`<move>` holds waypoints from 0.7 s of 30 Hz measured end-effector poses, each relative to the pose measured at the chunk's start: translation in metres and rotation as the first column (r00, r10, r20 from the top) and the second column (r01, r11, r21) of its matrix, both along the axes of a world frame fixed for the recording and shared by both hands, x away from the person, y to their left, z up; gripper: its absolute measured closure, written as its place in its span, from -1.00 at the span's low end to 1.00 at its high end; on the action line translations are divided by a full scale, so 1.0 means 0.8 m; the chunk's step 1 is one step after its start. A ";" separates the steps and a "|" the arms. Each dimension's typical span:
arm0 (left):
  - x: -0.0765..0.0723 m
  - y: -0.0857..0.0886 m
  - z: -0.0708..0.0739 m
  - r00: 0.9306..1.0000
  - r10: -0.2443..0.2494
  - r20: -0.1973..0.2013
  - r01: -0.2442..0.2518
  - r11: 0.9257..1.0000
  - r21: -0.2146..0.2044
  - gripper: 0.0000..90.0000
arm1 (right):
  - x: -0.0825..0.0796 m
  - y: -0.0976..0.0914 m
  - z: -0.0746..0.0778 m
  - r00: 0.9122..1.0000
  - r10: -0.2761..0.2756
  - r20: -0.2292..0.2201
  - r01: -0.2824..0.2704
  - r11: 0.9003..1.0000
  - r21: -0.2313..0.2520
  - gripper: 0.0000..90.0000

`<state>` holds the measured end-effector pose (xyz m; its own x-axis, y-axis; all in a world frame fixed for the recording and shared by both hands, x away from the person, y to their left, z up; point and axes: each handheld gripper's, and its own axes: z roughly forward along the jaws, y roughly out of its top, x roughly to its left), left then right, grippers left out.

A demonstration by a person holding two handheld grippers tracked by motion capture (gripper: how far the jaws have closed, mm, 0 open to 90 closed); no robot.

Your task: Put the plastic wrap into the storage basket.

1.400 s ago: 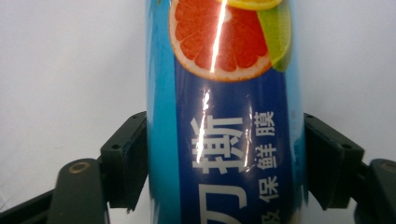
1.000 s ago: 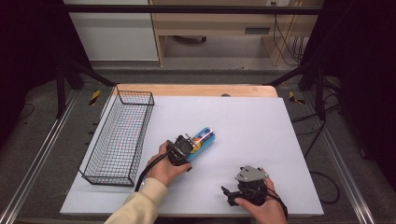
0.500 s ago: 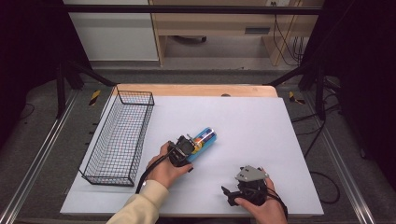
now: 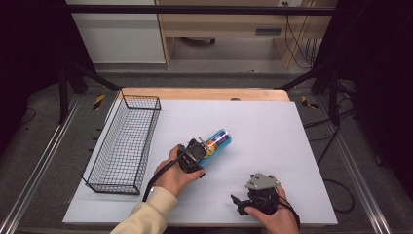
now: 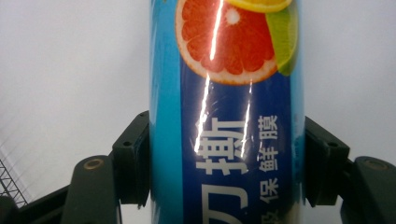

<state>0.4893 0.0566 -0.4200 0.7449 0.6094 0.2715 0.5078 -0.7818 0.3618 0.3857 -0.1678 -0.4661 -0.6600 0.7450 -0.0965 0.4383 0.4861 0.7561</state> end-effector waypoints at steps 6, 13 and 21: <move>-0.002 0.001 0.014 1.000 -0.002 0.016 0.002 1.000 -0.006 -0.29 | 0.000 0.000 0.000 1.000 -0.002 -0.002 0.002 1.000 0.004 -0.83; -0.007 0.006 0.043 0.999 0.001 0.040 0.000 1.000 -0.011 -0.29 | 0.000 0.000 0.000 1.000 -0.002 -0.004 0.002 1.000 0.006 -0.83; -0.011 0.013 0.080 0.997 0.006 0.071 -0.005 1.000 -0.012 -0.29 | 0.000 0.000 0.000 1.000 -0.002 -0.003 0.002 1.000 0.006 -0.83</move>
<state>0.4804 0.0670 -0.3558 0.7210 0.6168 0.3159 0.4845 -0.7746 0.4064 0.3861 -0.1678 -0.4661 -0.6590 0.7467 -0.0905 0.4411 0.4810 0.7577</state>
